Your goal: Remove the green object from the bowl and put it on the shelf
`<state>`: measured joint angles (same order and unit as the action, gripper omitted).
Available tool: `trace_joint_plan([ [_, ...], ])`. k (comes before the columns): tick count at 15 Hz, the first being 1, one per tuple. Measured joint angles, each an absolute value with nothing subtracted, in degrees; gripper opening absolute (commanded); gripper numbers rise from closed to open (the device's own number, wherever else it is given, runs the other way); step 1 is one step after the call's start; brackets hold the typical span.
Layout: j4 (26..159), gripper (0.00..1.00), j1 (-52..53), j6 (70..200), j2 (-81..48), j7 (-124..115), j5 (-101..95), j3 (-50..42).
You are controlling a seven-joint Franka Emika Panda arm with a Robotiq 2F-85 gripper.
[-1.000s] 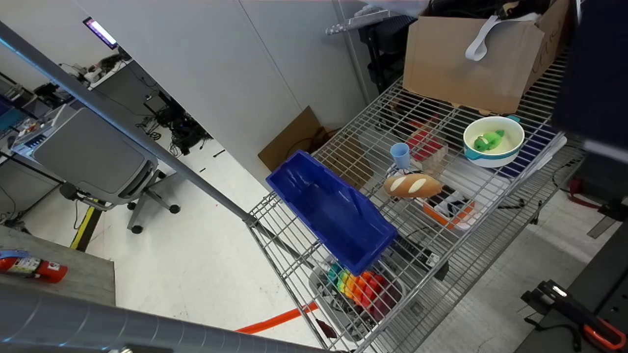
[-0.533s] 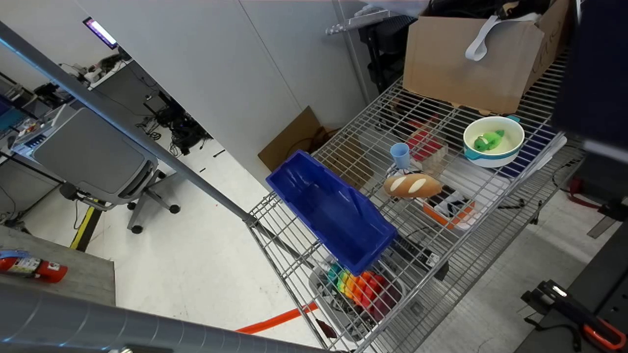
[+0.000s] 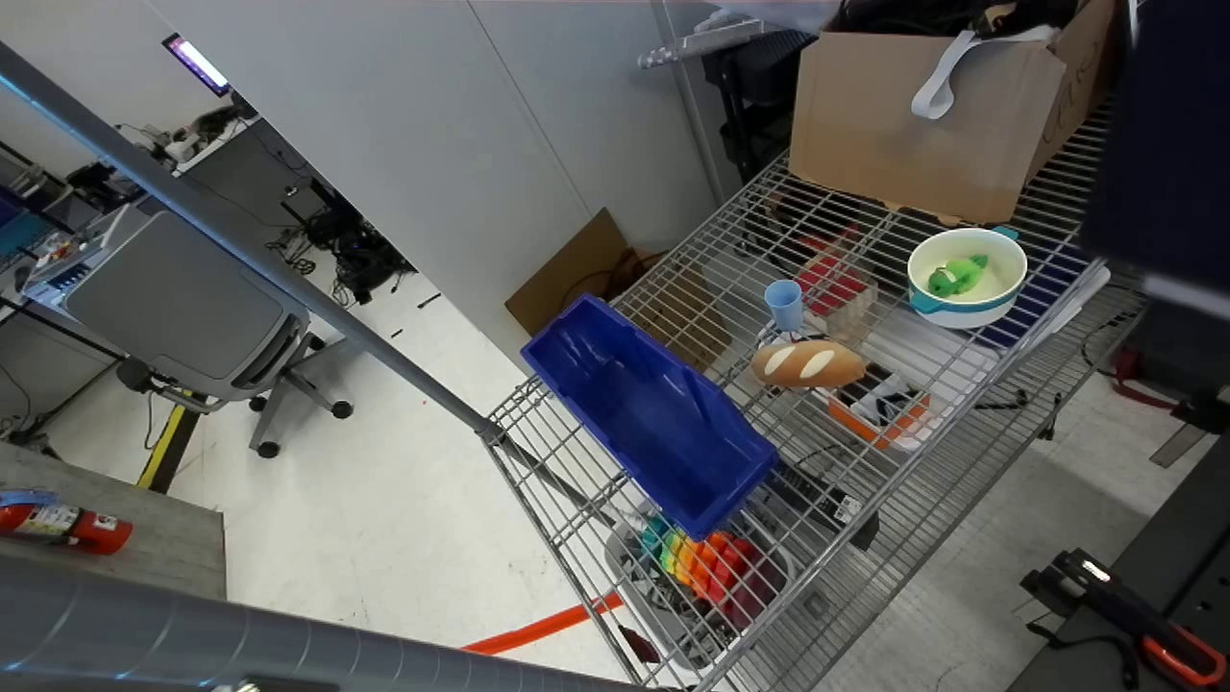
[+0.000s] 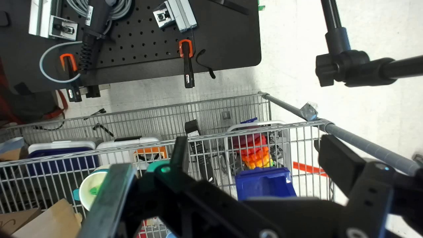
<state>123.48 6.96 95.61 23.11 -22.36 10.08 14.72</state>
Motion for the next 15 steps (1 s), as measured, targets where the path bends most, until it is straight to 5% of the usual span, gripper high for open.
trace_joint_plan([
  [6,123.85,1.0,6.43,99.13,22.38,-22.36,10.06,14.14],
  [15,126.16,1.0,0.89,122.02,8.5,-27.31,6.44,10.48],
])
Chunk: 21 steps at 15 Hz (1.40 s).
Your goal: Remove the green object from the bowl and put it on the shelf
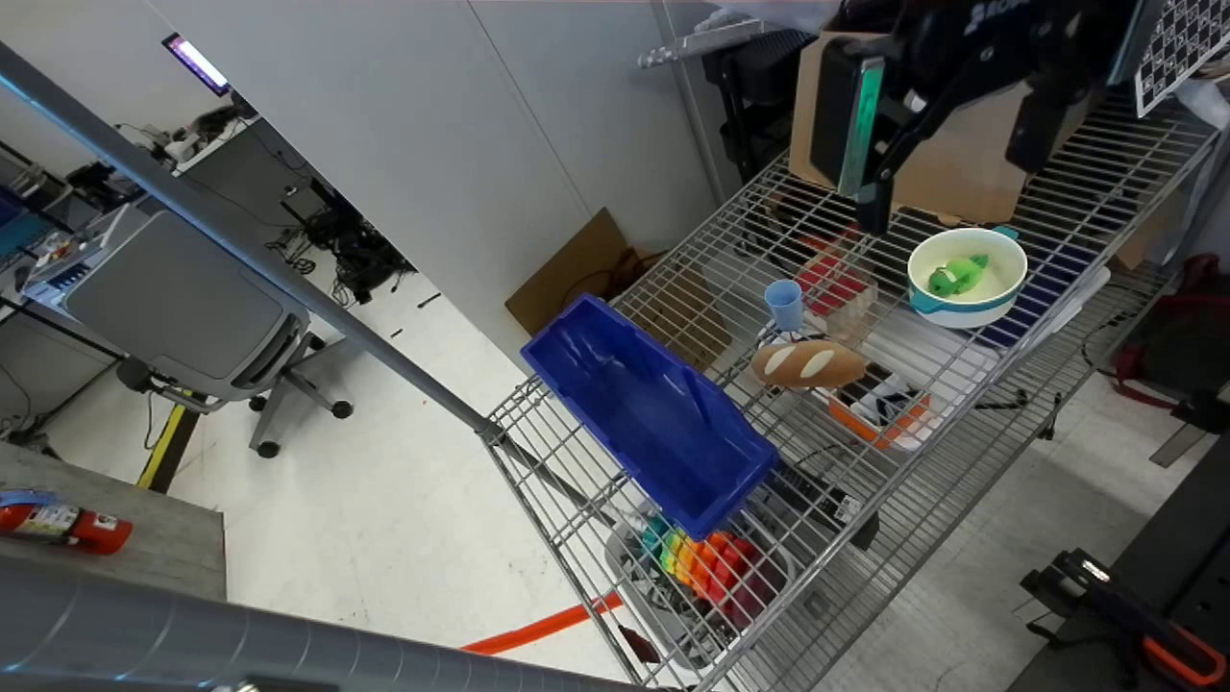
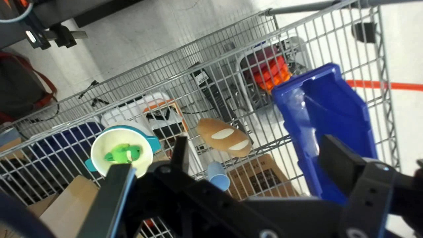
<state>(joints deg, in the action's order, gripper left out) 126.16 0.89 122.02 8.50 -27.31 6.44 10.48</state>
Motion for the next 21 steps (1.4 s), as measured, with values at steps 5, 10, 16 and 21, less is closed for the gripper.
trace_joint_plan([
  [5,124.65,1.0,-0.5,128.08,-1.45,-32.66,2.85,5.71],
  [10,120.5,1.0,-0.95,128.07,-7.05,-33.57,3.21,0.79],
  [16,116.7,1.0,-1.23,129.64,-11.59,-32.02,5.83,-1.25],
  [21,114.02,1.0,-2.5,133.58,-18.06,-28.38,14.07,-1.6],
])
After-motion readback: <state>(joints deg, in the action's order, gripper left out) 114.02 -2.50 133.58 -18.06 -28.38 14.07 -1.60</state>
